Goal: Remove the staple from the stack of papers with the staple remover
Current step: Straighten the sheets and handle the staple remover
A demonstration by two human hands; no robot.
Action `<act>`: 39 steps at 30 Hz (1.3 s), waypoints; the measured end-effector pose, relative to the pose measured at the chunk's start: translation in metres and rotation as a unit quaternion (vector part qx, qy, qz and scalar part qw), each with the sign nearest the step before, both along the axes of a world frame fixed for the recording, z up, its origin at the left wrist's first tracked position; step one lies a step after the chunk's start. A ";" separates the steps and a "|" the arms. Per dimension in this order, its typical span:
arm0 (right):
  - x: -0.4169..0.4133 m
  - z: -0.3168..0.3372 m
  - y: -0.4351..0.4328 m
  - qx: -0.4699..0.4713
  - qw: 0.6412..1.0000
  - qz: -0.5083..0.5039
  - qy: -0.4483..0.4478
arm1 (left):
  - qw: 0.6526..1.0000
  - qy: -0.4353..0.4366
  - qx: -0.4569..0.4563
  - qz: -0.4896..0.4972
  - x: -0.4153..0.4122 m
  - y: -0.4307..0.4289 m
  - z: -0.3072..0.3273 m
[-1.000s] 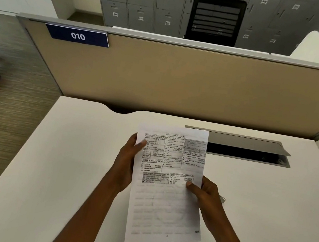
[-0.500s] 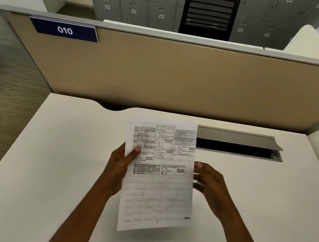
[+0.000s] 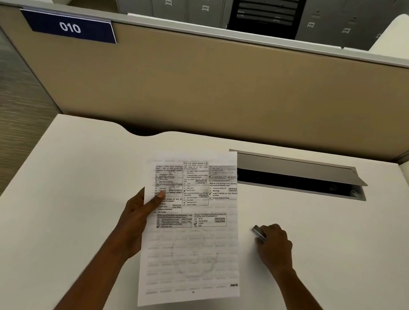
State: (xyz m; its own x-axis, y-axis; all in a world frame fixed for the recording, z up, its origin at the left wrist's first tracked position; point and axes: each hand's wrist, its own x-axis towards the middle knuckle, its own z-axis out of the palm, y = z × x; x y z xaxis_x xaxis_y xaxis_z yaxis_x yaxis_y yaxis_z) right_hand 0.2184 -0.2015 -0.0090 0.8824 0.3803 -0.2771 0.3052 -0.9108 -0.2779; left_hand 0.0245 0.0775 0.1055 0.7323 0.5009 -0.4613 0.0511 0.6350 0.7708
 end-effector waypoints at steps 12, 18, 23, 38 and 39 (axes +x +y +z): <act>-0.003 0.007 0.008 0.110 0.986 -0.109 0.057 | 1.000 0.001 -0.004 -0.004 0.001 0.002 0.001; -0.006 0.050 0.019 0.396 0.812 -0.326 0.279 | 1.000 -0.002 0.003 -0.009 0.000 0.004 0.006; -0.006 0.106 0.029 0.464 0.750 -0.320 0.346 | 1.000 -0.015 0.005 -0.013 0.000 0.004 0.016; -0.021 0.253 0.051 0.624 0.683 -0.222 0.309 | 0.998 -0.037 0.020 -0.052 -0.010 0.001 0.043; -0.023 0.257 0.054 0.626 0.682 -0.219 0.308 | 0.998 -0.037 0.021 -0.053 -0.010 0.001 0.044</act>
State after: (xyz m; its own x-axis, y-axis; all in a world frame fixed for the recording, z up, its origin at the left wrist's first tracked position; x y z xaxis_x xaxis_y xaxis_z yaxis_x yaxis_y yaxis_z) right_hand 0.1951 -0.1477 0.2480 0.8500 0.3961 -0.3471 -0.4465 0.1924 -0.8738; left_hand 0.0144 0.0781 0.1492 0.8139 0.4366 -0.3832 0.0579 0.5954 0.8013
